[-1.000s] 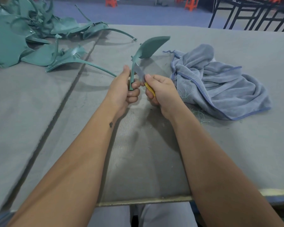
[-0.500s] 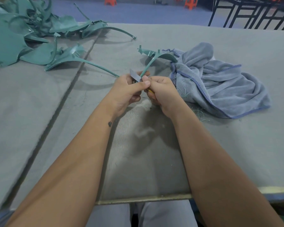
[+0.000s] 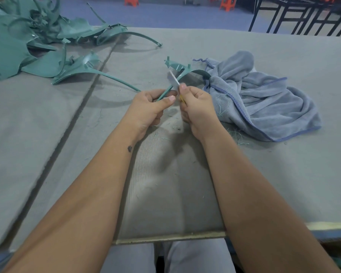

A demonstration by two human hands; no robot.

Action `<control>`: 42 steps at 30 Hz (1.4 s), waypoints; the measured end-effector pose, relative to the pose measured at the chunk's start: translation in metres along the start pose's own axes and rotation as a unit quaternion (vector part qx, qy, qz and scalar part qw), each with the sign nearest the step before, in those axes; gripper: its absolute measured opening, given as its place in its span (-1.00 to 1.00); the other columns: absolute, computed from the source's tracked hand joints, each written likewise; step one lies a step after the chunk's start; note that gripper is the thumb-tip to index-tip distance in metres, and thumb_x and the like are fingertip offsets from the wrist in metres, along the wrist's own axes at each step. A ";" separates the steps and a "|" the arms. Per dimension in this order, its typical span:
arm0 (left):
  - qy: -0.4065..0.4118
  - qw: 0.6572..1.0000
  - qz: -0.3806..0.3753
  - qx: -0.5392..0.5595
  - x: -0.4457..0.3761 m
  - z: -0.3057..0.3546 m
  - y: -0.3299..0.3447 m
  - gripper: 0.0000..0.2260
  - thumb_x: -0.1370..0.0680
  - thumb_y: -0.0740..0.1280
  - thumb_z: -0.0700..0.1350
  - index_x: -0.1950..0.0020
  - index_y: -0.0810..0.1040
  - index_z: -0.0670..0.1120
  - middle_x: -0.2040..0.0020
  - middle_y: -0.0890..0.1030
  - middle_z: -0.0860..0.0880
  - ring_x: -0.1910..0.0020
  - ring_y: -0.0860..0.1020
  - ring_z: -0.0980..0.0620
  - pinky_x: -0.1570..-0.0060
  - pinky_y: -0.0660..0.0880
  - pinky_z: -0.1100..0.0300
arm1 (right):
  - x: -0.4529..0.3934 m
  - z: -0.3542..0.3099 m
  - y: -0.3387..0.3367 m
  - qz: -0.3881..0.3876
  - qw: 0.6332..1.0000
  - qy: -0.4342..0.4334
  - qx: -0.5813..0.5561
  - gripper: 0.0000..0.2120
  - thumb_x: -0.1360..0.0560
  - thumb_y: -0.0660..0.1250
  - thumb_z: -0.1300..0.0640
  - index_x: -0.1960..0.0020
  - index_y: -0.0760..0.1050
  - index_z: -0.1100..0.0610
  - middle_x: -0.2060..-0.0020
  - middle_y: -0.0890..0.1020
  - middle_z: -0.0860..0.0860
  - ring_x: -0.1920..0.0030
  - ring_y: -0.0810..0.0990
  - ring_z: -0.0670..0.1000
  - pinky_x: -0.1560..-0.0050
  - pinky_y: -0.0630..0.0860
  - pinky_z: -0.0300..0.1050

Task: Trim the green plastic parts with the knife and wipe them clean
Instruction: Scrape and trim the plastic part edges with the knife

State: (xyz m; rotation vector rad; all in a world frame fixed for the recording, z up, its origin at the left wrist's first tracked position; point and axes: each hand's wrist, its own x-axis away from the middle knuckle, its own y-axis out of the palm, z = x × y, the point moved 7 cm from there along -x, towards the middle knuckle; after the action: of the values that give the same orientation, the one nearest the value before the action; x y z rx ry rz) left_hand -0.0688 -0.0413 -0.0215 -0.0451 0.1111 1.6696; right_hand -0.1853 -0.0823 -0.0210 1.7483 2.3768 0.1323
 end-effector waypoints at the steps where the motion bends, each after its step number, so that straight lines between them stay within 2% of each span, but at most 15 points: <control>1: -0.002 1.000 0.007 0.001 0.000 0.000 -0.001 -0.87 -0.59 0.33 -0.21 -0.08 0.63 -0.08 0.45 0.22 0.09 0.54 0.14 0.17 0.56 0.09 0.33 | -0.001 0.000 -0.003 0.013 1.000 0.005 -0.028 -0.62 -0.65 0.18 0.10 0.35 0.36 0.10 0.60 0.28 -0.09 0.60 0.13 -0.14 0.58 0.08 -0.28; 4: -0.002 1.000 0.025 0.013 0.001 0.002 -0.005 -0.88 -0.61 0.29 -0.15 -0.05 0.63 -0.07 0.50 0.20 0.13 0.56 0.11 0.19 0.58 0.08 0.36 | -0.004 0.003 -0.008 0.039 0.996 0.020 -0.083 -0.63 -0.66 0.15 0.08 0.32 0.32 0.12 0.61 0.29 -0.09 0.62 0.12 -0.13 0.60 0.06 -0.29; 6: -0.021 0.999 0.032 0.039 0.001 0.002 -0.006 -0.79 -0.64 0.24 -0.03 -0.04 0.62 -0.09 0.49 0.19 0.11 0.56 0.11 0.18 0.58 0.06 0.34 | -0.004 0.003 -0.007 0.029 0.996 0.024 -0.084 -0.62 -0.65 0.16 0.07 0.33 0.33 0.12 0.59 0.27 -0.05 0.62 0.11 -0.11 0.58 0.04 -0.28; 9: -0.062 0.985 0.021 0.162 0.001 -0.001 -0.003 -0.70 -0.62 0.17 0.12 0.04 0.50 -0.09 0.44 0.23 0.07 0.52 0.12 0.16 0.50 0.03 0.30 | -0.002 0.003 0.003 -0.032 0.999 0.023 -0.027 -0.63 -0.63 0.20 0.08 0.34 0.38 0.12 0.59 0.27 -0.02 0.62 0.12 -0.11 0.58 0.02 -0.30; 11: -0.050 0.973 -0.002 0.226 0.000 0.002 0.003 -0.79 -0.57 0.29 0.02 0.08 0.38 -0.11 0.40 0.24 0.03 0.50 0.13 0.16 0.51 0.06 0.34 | 0.001 0.003 0.012 -0.076 0.997 0.019 0.018 -0.63 -0.63 0.21 0.10 0.35 0.38 0.15 0.62 0.26 -0.03 0.63 0.13 -0.12 0.59 0.03 -0.32; 15: 0.005 0.986 -0.039 0.165 0.002 0.009 0.011 -0.84 -0.50 0.35 -0.34 0.03 0.38 -0.21 0.39 0.36 0.02 0.50 0.22 0.20 0.53 0.17 0.38 | 0.004 0.003 0.015 -0.105 0.994 0.024 0.038 -0.64 -0.63 0.20 0.12 0.33 0.38 0.14 0.61 0.28 -0.05 0.62 0.13 -0.15 0.59 0.03 -0.30; 18: 0.011 0.991 -0.033 0.129 0.002 0.007 0.008 -0.82 -0.50 0.33 -0.42 0.07 0.45 -0.16 0.36 0.44 0.02 0.46 0.33 0.18 0.49 0.26 0.36 | 0.004 0.002 0.013 -0.103 0.993 0.027 0.050 -0.66 -0.64 0.19 0.11 0.31 0.42 0.14 0.61 0.29 -0.07 0.61 0.14 -0.15 0.58 0.04 -0.29; 22: 0.019 0.999 -0.025 0.038 0.000 0.003 0.004 -0.70 -0.39 0.32 -0.35 -0.07 0.51 -0.08 0.23 0.53 0.04 0.29 0.46 0.12 0.32 0.40 0.30 | 0.002 0.002 0.012 -0.085 0.995 0.007 0.056 -0.65 -0.64 0.19 0.14 0.31 0.44 0.17 0.63 0.30 -0.07 0.62 0.14 -0.15 0.59 0.08 -0.29; 25: 0.049 0.992 -0.026 -0.114 -0.001 0.002 0.004 -0.72 -0.55 0.22 -0.37 -0.04 0.52 0.01 0.21 0.52 0.04 0.29 0.44 0.12 0.25 0.43 0.25 | 0.000 0.002 0.010 -0.062 0.997 0.000 0.052 -0.63 -0.64 0.18 0.13 0.32 0.42 0.20 0.64 0.31 -0.07 0.63 0.16 -0.15 0.59 0.09 -0.30; 27: 0.034 0.985 -0.009 -0.171 -0.001 -0.002 0.004 -0.76 -0.64 0.12 -0.31 -0.03 0.50 -0.02 0.19 0.52 0.03 0.31 0.46 0.10 0.22 0.49 0.20 | -0.001 0.002 0.009 -0.060 0.997 0.003 0.039 -0.63 -0.65 0.18 0.11 0.32 0.42 0.17 0.64 0.35 -0.09 0.64 0.21 -0.17 0.59 0.09 -0.30; 30: 0.006 0.989 0.044 -0.142 -0.001 -0.004 0.000 -0.80 -0.69 0.03 -0.25 -0.14 0.44 -0.16 0.12 0.53 0.00 0.35 0.51 0.08 0.20 0.57 0.10 | 0.000 0.002 0.009 -0.066 0.998 0.007 0.013 -0.55 -0.64 0.18 0.10 0.42 0.48 0.04 0.62 0.36 -0.06 0.64 0.19 -0.14 0.59 0.08 -0.30; 32: 0.000 0.993 0.073 -0.098 0.000 0.000 -0.005 -0.79 -0.70 0.00 -0.23 -0.11 0.43 -0.15 0.14 0.55 -0.03 0.42 0.51 0.12 0.31 0.59 0.13 | 0.000 0.002 0.010 -0.072 0.997 0.005 0.011 -0.54 -0.64 0.19 0.11 0.43 0.48 0.03 0.61 0.33 -0.03 0.63 0.16 -0.13 0.60 0.08 -0.29; 35: -0.006 0.995 0.082 -0.049 0.000 0.004 -0.008 -0.76 -0.70 0.02 -0.19 0.04 0.44 -0.06 0.24 0.47 0.00 0.50 0.43 0.14 0.50 0.45 0.24 | 0.000 0.003 0.012 -0.078 0.996 0.000 0.035 -0.65 -0.63 0.19 0.13 0.32 0.42 0.14 0.61 0.31 -0.04 0.62 0.16 -0.14 0.60 0.09 -0.30; 39: -0.039 0.998 0.056 0.017 -0.001 -0.004 -0.002 -0.77 -0.70 0.06 -0.15 0.10 0.40 -0.03 0.42 0.32 0.09 0.53 0.23 0.16 0.57 0.21 0.35 | 0.001 0.002 0.011 -0.073 0.996 0.001 0.054 -0.66 -0.63 0.19 0.14 0.31 0.40 0.17 0.61 0.27 -0.02 0.61 0.14 -0.13 0.58 0.07 -0.30; 42: -0.041 0.997 0.030 0.049 -0.001 -0.003 0.002 -0.78 -0.65 0.07 -0.25 0.12 0.39 -0.04 0.43 0.25 0.06 0.54 0.16 0.16 0.56 0.09 0.35 | 0.003 0.001 0.011 -0.071 0.995 0.006 0.064 -0.65 -0.64 0.19 0.14 0.32 0.39 0.17 0.60 0.26 -0.02 0.61 0.13 -0.12 0.57 0.05 -0.28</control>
State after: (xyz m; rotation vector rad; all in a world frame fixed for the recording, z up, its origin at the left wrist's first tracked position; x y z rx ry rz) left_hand -0.0712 -0.0429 -0.0242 0.1021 0.1328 1.7212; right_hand -0.1751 -0.0765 -0.0204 1.6271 2.5591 -0.0296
